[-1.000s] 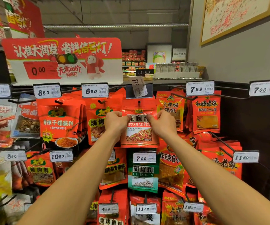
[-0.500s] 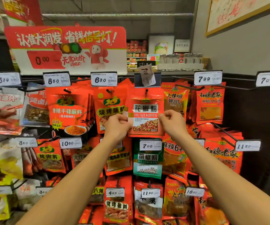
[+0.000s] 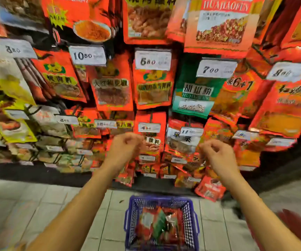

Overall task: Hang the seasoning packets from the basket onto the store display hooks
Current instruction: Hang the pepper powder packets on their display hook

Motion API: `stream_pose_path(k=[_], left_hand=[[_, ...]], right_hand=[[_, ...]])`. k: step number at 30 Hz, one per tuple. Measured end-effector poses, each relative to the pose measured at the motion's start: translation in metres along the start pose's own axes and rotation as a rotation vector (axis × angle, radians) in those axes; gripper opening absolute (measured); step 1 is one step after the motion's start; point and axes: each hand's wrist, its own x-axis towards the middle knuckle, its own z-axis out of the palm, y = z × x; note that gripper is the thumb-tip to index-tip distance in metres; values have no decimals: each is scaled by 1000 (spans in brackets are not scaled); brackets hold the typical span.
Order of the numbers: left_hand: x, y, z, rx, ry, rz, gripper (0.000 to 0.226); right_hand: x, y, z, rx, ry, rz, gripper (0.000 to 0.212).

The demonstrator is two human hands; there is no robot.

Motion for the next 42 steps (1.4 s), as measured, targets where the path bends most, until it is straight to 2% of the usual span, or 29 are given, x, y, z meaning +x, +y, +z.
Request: stream_pose_path(k=[6,11,14,16,21,22,24,25,27,30,32,33,35,38,40,42], left_hand=[[-31,-191,8,-64,80,-546,23],[-61,-340,25,-145,126,-922,20],[-67,-425,38,-156,191,-1044,11],[-64,-480,49,-125,212,-1077,8],[-51,-609,76,-77,193,-1109,9],[-48,-632,80,-66,184,-1112,12],[-43,-675,88,-78,168,-1121,20],[-40,-695,91,-97,163,-1124,25],[-36,-728,96,-124,156,-1123,30],[-26,-768,103,-49,106,-1086,19],[-20,-791,108,-24,69,-1060,12],[-19,-802,111,-18,58,-1053,16],[-20,-819,115,16,45,-1046,25],[-20,-831,118,47,39,-1068,32],[-19,-834,117,48,30,-1086,29],[-18,-835,116,112,-21,-1078,22]], right_hand=[[-58,161,98,-269,-405,371,41],[-108,293,176,-493,-645,533,28],[-138,374,216,-531,-822,600,22],[-151,430,246,-639,-923,509,20],[-172,562,312,-934,-1150,242,36],[-173,583,324,-975,-1210,187,34],[-172,618,349,-1051,-1268,123,12],[-171,636,362,-1072,-1260,89,16],[-169,671,391,-1125,-1295,-13,38],[-159,718,442,-1250,-1283,-257,67],[-149,744,477,-1232,-1278,-366,84],[-145,757,492,-1213,-1284,-403,87],[-143,781,510,-1197,-1310,-422,84],[-145,797,507,-1181,-1271,-460,64],[-143,788,494,-1157,-1219,-503,54],[-142,774,481,-994,-1169,-406,46]])
